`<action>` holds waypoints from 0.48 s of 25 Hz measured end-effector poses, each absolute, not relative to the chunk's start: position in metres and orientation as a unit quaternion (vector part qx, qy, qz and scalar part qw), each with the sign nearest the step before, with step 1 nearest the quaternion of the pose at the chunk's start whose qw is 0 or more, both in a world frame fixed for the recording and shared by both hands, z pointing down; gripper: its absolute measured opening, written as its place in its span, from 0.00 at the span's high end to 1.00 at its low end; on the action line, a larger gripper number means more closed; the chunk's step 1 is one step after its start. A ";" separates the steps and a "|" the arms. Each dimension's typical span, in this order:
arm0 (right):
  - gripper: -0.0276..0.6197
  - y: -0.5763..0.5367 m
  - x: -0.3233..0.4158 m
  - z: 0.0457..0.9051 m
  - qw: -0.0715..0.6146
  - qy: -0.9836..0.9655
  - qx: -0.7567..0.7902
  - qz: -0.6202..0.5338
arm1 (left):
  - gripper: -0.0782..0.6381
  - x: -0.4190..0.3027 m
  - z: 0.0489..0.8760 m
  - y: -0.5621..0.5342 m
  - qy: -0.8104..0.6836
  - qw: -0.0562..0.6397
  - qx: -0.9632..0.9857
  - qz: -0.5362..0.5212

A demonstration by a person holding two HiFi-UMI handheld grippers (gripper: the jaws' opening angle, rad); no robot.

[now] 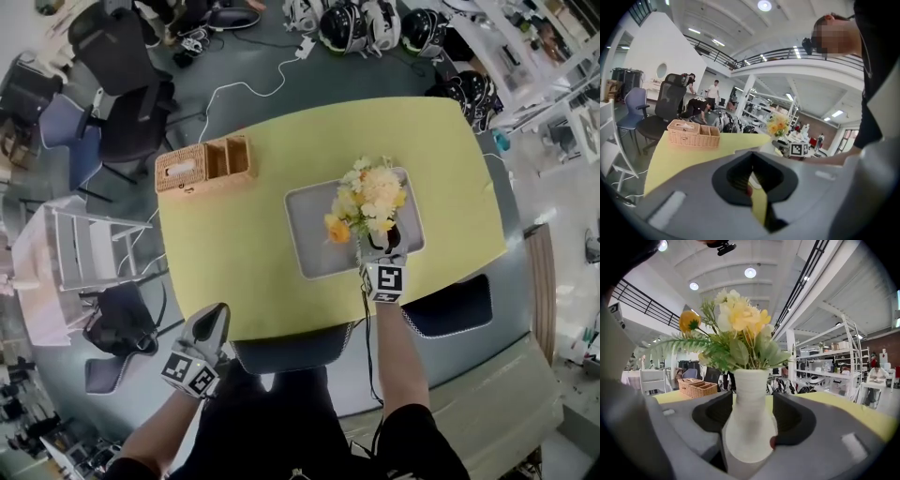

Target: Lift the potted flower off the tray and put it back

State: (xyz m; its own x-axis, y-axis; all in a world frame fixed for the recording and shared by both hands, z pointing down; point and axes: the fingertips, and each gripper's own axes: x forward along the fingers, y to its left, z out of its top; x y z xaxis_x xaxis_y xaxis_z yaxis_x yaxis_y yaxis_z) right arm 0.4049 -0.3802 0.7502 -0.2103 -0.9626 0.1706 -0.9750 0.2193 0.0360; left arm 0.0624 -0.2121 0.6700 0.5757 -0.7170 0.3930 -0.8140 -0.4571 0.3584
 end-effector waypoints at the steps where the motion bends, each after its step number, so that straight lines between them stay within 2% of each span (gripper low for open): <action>1: 0.54 -0.374 0.407 0.748 0.078 -0.775 0.626 0.042 | 0.88 0.061 0.668 -0.211 -0.448 0.258 0.851 0.092; 6: 0.55 -0.320 0.415 0.741 0.067 -0.758 0.645 0.072 | 0.88 0.051 0.660 -0.201 -0.421 0.242 0.870 0.089; 12: 0.71 -0.221 0.377 0.695 0.022 -0.742 0.660 0.117 | 0.88 0.028 0.632 -0.177 -0.388 0.225 0.891 0.069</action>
